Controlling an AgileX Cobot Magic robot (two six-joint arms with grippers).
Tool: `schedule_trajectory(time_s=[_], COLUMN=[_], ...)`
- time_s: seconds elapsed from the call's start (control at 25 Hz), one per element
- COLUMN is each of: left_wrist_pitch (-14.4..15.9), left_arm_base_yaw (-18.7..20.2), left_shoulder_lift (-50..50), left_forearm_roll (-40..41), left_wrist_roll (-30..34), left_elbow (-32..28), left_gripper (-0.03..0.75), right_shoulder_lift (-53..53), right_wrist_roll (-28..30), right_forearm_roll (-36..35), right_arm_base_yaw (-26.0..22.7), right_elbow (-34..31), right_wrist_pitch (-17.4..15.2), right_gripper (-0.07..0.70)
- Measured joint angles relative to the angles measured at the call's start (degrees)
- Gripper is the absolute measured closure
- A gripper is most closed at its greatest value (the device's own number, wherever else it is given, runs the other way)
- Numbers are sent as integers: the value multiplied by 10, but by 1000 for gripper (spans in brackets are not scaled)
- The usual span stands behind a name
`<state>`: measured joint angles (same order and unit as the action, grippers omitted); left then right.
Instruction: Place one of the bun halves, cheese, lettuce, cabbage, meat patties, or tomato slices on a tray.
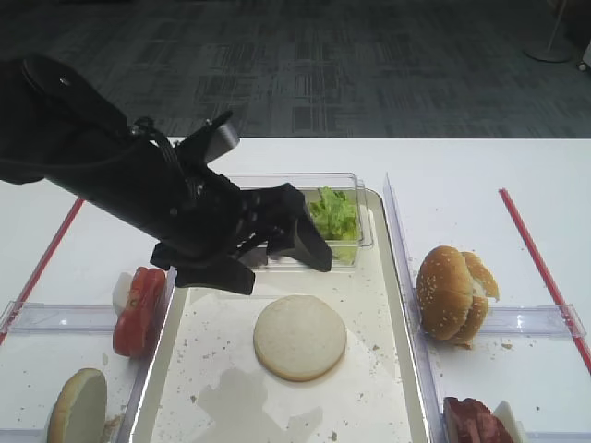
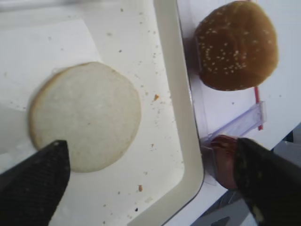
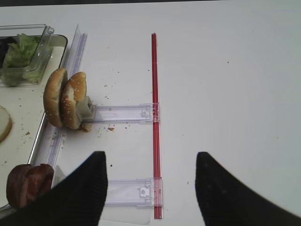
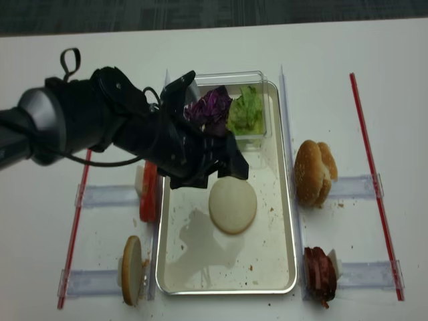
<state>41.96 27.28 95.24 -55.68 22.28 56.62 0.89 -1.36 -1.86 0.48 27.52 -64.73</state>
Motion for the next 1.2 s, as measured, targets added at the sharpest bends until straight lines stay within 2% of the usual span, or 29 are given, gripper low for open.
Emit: schedule_trajectory(time_s=[0.6,0.92,1.2], left_wrist_pitch=[33,61,133], left_arm_base_yaw=[0,-10,-62], left_shoulder_lift=[-135,-136,-136], left_forearm_roll=[81,298,442], left_wrist_roll=[-89,-229,-283], left_elbow=[0,0,0], left_gripper=[67,67,67], right_shoulder_lift=[0,0,0], right_wrist_roll=[0,0,0], right_forearm_roll=[0,0,0], right_arm_base_yaw=[0,0,0], right_elbow=[0,0,0], right_wrist_pitch=[0,0,0], right_gripper=[186,186,186])
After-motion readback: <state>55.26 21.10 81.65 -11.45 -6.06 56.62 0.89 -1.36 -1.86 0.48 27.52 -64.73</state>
